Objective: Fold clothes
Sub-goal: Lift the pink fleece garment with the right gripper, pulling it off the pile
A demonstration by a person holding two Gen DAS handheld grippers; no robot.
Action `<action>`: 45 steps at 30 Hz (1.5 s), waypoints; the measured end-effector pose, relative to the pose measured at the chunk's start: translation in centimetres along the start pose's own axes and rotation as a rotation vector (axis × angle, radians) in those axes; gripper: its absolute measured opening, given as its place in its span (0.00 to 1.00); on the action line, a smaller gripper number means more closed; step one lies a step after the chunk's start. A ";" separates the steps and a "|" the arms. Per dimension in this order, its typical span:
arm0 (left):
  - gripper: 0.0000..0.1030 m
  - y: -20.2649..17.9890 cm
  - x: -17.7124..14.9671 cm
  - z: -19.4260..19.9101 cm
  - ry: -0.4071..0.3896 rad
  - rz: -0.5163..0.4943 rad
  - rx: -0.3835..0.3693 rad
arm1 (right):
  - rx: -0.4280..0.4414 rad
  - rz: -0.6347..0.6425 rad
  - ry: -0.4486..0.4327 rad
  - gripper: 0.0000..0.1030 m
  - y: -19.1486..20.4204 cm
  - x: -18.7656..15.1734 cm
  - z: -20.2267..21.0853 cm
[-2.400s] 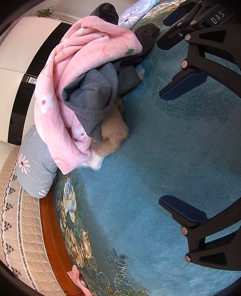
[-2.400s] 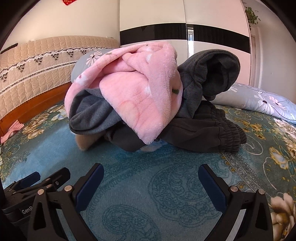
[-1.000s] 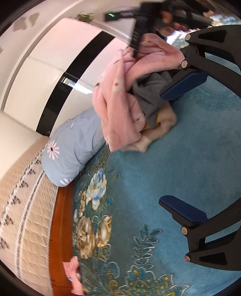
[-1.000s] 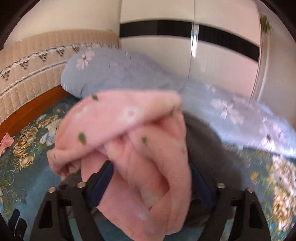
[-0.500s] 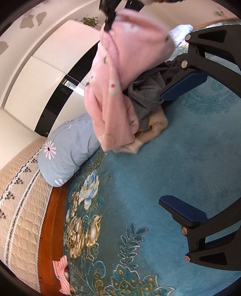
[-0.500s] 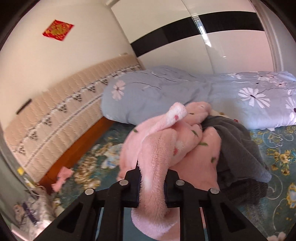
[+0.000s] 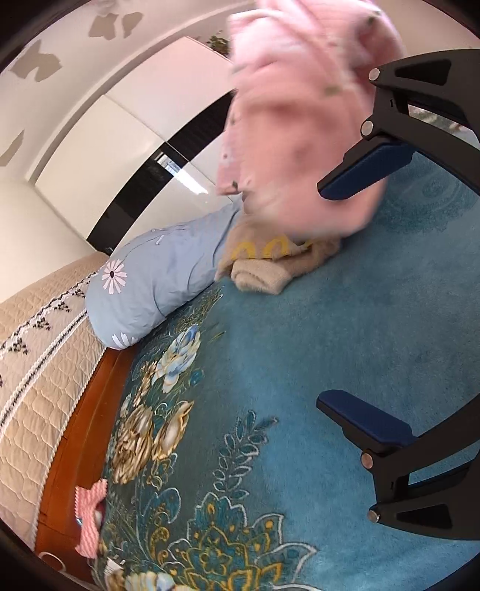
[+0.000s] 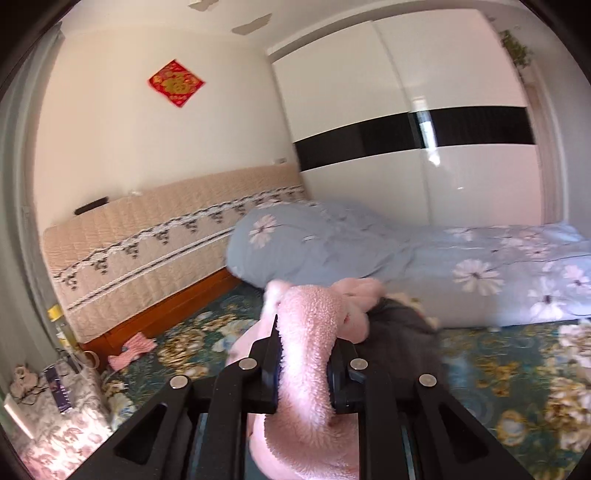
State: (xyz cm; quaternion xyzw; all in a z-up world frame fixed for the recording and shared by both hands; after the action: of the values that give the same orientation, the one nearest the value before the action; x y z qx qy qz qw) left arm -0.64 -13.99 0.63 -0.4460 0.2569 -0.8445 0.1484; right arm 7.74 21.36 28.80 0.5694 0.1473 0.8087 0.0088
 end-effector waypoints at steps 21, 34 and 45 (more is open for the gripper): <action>0.99 -4.2 -3.7 -1.2 0.084 -0.245 0.015 | -0.627 -0.308 0.258 0.28 -26.9 -16.2 5.4; 0.99 -5.5 -3.5 -0.7 0.058 -0.301 0.027 | -0.520 0.015 0.136 0.77 -15.0 -8.5 1.8; 0.99 -3.8 -2.3 -1.4 0.083 -0.204 0.006 | -0.497 0.216 0.276 0.78 -7.6 -9.6 -18.1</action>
State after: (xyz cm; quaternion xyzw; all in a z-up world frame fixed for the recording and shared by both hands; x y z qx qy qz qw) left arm -0.59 -9.34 0.57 -0.4341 0.2134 -0.8737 0.0525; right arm -6.77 22.72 12.53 0.4468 -0.1168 0.8860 0.0416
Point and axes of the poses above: each gripper's, at about its wrist camera, not at the fingertips, and z roughly against the way its jaws point, y to its left, x to its top, the point moved 5 cm from there along -z, roughly the way its jaws point, and after that the axes turned 8 degrees about x, right-handed, at the moved point
